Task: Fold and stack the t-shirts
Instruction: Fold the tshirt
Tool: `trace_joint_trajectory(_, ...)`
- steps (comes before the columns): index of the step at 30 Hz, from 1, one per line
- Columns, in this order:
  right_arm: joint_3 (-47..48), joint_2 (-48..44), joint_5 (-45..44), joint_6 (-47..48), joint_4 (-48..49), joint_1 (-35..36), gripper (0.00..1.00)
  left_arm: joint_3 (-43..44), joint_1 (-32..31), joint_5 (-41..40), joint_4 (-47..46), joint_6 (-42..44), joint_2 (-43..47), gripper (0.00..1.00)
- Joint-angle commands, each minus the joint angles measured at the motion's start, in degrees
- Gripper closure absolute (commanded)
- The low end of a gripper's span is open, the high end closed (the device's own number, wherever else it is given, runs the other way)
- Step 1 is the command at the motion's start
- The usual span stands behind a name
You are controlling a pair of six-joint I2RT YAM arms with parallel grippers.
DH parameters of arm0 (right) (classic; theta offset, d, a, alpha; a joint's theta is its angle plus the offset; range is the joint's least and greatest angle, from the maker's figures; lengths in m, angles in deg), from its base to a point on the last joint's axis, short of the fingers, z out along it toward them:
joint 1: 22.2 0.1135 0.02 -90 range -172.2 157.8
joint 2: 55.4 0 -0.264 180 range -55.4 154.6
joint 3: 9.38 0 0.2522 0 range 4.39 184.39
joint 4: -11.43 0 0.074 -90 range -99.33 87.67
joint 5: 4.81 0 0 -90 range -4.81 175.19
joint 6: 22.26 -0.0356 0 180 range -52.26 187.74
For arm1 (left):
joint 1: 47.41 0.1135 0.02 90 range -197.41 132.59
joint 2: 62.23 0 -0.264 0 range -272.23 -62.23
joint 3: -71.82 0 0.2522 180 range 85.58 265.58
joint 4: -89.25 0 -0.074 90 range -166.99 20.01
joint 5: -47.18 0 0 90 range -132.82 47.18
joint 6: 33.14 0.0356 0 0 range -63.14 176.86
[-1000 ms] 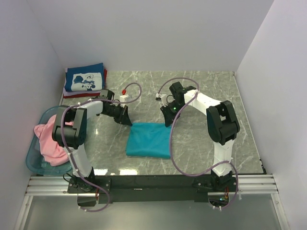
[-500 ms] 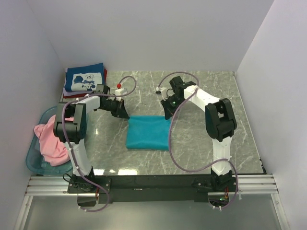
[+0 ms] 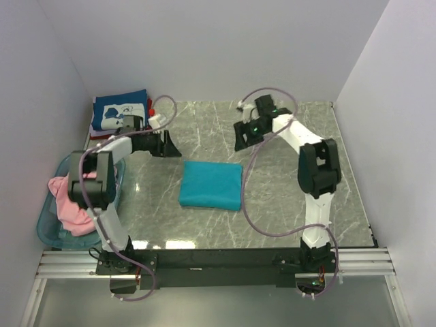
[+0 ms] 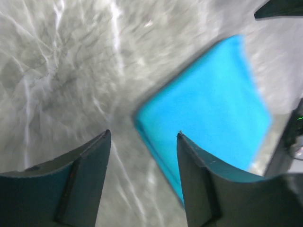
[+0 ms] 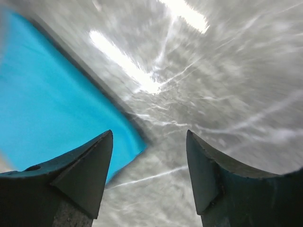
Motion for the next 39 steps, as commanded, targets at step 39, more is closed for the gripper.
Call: trace_joint_trajectory(39,-28.5,-16.0,27.9,-44.1,33.9,1.7,0.49,-24.8,-6.8,8.1,-44.7,-51.5,17.6,0.32)
